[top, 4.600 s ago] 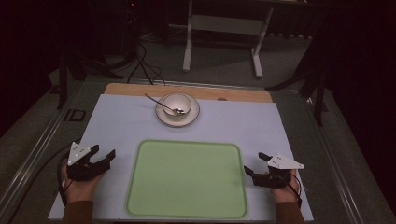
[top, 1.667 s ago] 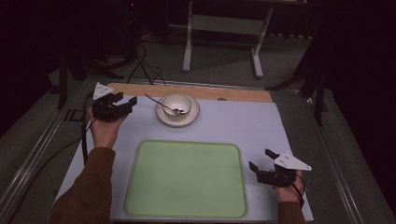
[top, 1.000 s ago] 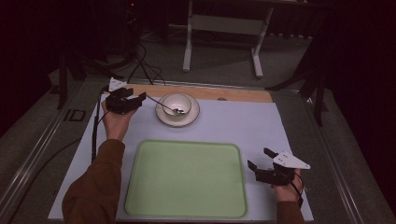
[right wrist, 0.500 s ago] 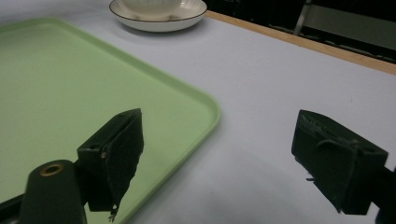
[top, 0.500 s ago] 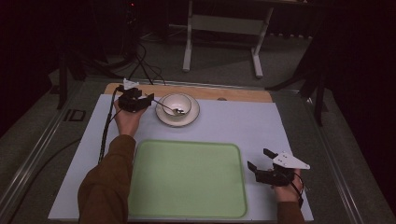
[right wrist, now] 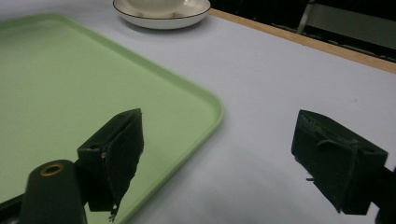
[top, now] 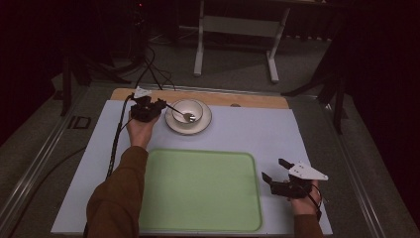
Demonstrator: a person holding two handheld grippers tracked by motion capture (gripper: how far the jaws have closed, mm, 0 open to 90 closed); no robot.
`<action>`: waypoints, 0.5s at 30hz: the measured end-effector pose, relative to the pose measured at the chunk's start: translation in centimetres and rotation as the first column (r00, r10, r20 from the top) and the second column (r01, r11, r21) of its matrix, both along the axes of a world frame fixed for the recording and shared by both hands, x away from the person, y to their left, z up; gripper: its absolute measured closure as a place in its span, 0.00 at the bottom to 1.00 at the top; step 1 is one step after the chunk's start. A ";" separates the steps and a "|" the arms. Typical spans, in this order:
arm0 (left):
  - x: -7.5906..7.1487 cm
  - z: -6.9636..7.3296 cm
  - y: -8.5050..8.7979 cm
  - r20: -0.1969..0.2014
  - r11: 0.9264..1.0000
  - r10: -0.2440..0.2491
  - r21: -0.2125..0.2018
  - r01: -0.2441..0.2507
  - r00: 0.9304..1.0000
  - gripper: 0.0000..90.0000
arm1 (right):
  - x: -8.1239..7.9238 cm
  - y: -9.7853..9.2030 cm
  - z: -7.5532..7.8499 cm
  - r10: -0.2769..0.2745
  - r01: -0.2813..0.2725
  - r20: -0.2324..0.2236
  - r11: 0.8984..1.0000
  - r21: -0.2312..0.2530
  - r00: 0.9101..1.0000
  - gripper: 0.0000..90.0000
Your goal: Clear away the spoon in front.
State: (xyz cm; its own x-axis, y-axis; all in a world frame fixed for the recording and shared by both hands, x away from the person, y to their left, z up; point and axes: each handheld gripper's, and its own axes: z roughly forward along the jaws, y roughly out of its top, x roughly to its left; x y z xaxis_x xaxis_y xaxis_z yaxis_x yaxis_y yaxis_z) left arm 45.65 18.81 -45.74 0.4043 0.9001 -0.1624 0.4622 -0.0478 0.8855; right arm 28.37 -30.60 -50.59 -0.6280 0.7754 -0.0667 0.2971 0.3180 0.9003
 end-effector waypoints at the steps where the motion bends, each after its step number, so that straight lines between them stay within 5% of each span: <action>1: -0.1 0.2 -0.1 0.006 1.000 -0.010 -0.005 0.010 1.000 0.93 | 0.0 0.0 0.0 0.000 0.000 0.000 1.000 0.000 1.000 0.18; 15: -1.8 2.4 -0.2 0.089 1.000 -0.006 -0.009 0.007 0.996 0.99 | 0.0 0.1 0.0 0.006 -0.006 0.001 1.000 -0.004 1.000 0.18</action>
State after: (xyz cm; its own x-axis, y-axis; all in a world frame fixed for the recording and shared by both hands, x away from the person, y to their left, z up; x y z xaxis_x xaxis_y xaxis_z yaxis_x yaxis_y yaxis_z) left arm 43.90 18.57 -43.33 0.4231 0.8961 -0.1338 0.3815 -0.0423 0.9234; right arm 28.35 -30.50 -50.64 -0.6326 0.7713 -0.0701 0.2944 0.3232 0.8994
